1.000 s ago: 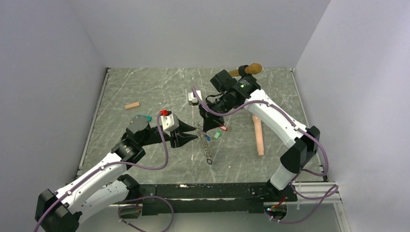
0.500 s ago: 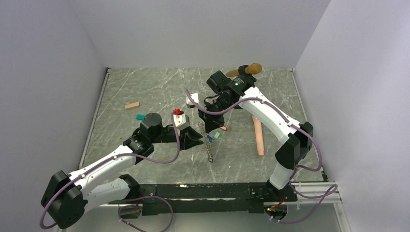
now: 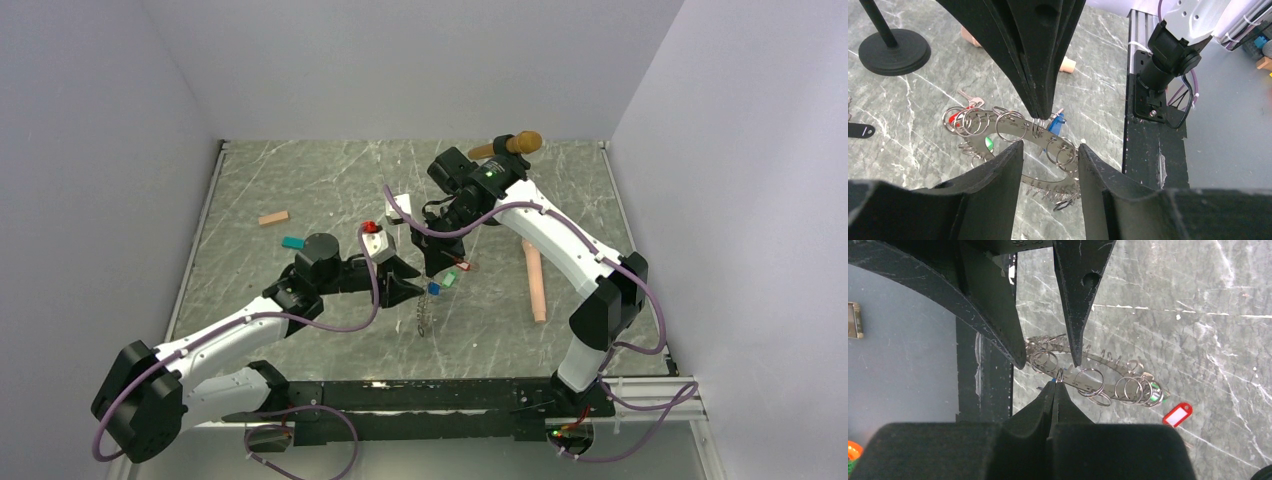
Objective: Put the keys on the keyring
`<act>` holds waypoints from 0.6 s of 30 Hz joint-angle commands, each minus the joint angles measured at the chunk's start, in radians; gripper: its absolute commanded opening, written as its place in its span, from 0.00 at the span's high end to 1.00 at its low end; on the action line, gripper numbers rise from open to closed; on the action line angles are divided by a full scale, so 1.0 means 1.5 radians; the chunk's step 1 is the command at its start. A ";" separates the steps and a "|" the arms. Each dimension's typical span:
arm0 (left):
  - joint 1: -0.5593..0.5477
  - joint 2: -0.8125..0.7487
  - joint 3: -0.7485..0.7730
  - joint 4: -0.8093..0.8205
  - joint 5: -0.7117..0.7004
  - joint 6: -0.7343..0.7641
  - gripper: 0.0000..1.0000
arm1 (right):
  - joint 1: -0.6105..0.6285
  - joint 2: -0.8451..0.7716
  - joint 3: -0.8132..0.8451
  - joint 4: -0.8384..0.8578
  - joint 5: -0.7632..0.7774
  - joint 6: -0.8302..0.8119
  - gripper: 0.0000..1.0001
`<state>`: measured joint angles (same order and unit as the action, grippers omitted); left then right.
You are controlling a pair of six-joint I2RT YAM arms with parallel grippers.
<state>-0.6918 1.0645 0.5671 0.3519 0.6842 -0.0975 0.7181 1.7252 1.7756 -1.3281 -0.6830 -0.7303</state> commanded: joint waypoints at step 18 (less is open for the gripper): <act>-0.003 0.045 0.033 0.093 0.032 -0.036 0.77 | 0.004 -0.016 0.014 -0.004 -0.042 -0.007 1.00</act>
<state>-0.6918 1.1343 0.5747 0.4595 0.7109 -0.1516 0.7189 1.7252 1.7756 -1.3331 -0.7078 -0.7330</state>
